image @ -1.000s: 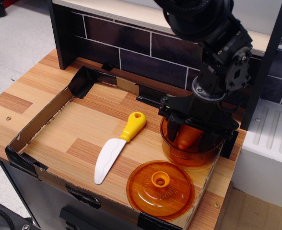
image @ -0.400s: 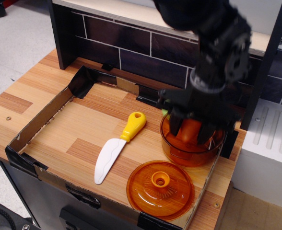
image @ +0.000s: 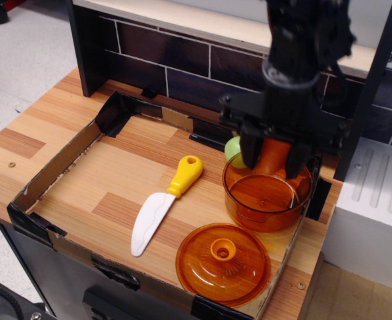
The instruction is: Take carrot out of pot
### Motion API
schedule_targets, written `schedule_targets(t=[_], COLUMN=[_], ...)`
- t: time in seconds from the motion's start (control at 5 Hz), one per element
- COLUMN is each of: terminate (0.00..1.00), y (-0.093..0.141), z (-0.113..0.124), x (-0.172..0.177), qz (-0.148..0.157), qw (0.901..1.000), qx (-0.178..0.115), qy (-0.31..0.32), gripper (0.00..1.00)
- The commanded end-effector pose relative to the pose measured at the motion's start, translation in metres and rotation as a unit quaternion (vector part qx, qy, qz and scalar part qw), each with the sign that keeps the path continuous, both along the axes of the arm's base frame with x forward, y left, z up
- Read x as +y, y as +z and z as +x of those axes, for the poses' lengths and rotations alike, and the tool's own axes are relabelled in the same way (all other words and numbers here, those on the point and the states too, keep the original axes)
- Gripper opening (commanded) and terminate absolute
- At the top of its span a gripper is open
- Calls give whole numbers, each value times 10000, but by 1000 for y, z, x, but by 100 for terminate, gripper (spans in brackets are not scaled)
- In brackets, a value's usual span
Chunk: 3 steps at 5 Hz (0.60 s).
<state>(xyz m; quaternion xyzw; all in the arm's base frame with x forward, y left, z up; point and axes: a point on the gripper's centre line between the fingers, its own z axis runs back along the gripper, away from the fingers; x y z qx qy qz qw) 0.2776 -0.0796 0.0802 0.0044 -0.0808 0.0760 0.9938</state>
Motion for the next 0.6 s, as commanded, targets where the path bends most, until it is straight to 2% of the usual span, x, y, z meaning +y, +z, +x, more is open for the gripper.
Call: schedule_targets(t=[0.0,0.2,0.4], terminate=[0,0,0], y=[18,9,-4], z=[-38,-46,-41], x=[79,100,117], qz=[41,167,386], qw=[9999,9998,9992], qx=[-127,-9,-95], qy=[-93,-95,-30], gripper=[0,0,0])
